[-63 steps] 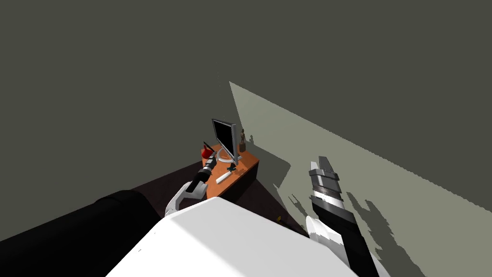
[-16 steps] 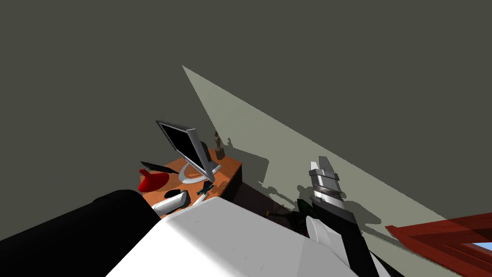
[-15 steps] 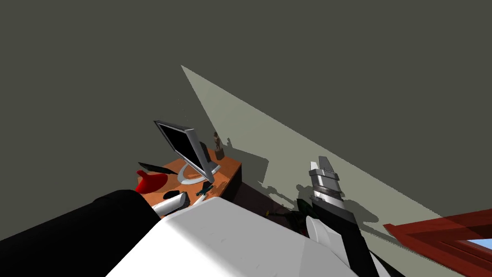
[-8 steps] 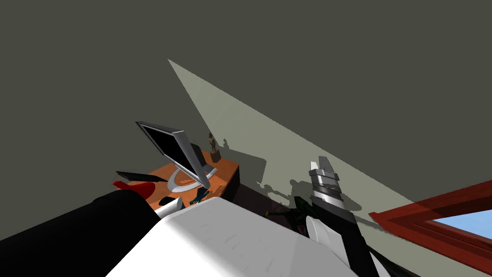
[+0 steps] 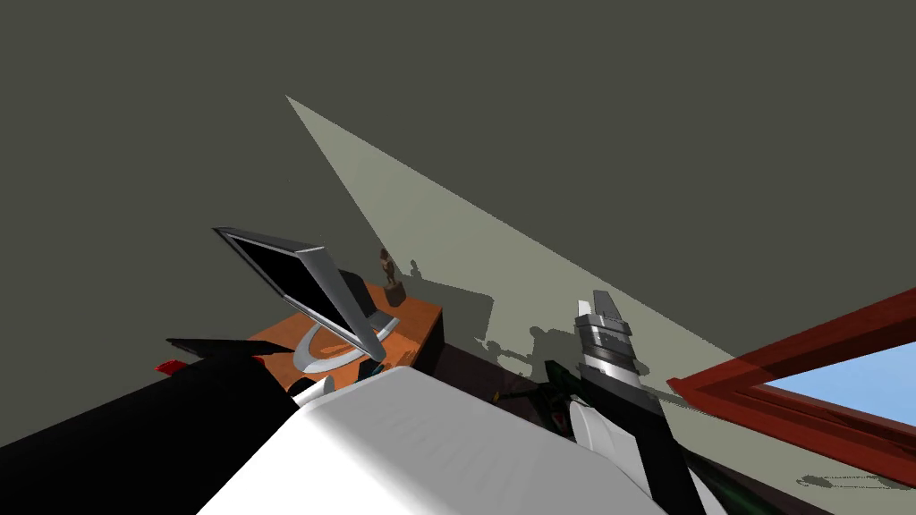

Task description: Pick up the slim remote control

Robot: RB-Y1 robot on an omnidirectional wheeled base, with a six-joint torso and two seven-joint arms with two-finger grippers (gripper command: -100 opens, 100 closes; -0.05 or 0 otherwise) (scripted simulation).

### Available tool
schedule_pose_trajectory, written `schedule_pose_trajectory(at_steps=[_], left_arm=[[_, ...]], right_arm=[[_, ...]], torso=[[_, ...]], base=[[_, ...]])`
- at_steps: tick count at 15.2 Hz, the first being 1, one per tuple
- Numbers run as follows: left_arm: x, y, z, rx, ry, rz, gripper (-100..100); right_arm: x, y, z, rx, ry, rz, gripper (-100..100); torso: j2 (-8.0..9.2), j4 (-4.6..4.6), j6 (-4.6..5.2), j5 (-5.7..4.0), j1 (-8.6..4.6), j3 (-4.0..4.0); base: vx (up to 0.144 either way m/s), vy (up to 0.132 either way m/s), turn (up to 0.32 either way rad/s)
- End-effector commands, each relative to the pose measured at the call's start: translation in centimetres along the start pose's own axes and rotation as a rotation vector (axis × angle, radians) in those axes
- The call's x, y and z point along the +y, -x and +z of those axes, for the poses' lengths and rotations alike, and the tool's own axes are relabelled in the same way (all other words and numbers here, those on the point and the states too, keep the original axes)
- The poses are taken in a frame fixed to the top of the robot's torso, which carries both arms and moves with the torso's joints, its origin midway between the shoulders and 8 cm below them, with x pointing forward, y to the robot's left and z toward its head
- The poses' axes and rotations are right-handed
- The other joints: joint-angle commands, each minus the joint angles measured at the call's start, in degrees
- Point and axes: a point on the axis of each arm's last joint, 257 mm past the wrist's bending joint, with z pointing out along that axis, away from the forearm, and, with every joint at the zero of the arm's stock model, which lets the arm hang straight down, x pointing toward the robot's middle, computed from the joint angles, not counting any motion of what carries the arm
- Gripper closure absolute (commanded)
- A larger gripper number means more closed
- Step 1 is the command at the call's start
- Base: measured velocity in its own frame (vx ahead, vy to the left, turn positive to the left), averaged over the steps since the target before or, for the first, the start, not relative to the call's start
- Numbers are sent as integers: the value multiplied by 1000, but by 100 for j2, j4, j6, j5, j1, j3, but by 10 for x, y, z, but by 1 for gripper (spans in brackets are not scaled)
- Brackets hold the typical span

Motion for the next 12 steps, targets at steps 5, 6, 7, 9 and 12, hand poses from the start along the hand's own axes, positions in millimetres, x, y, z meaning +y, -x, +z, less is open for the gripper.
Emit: schedule_pose_trajectory(at_steps=[5,6,7,9,12], left_arm=[[30,16,9,-24,82,-51,-100],[36,15,16,-24,86,-47,-100],[38,14,18,-23,85,-45,-100],[43,12,25,-22,84,-39,-100],[46,11,27,-23,87,-37,-100]], right_arm=[[0,0,0,0,0,0,0],[0,0,0,0,0,0,0],[0,0,0,0,0,0,0],[0,0,0,0,0,0,0],[0,0,0,0,0,0,0]], torso=[[0,0,0,3,16,0],[2,0,-1,2,8,1],[4,1,-1,1,1,2],[8,1,-2,-1,-5,4],[8,2,-1,-1,-6,4]], base=[[17,62,-80],[-1,19,6],[-5,16,25],[-8,17,33],[-2,15,4]])
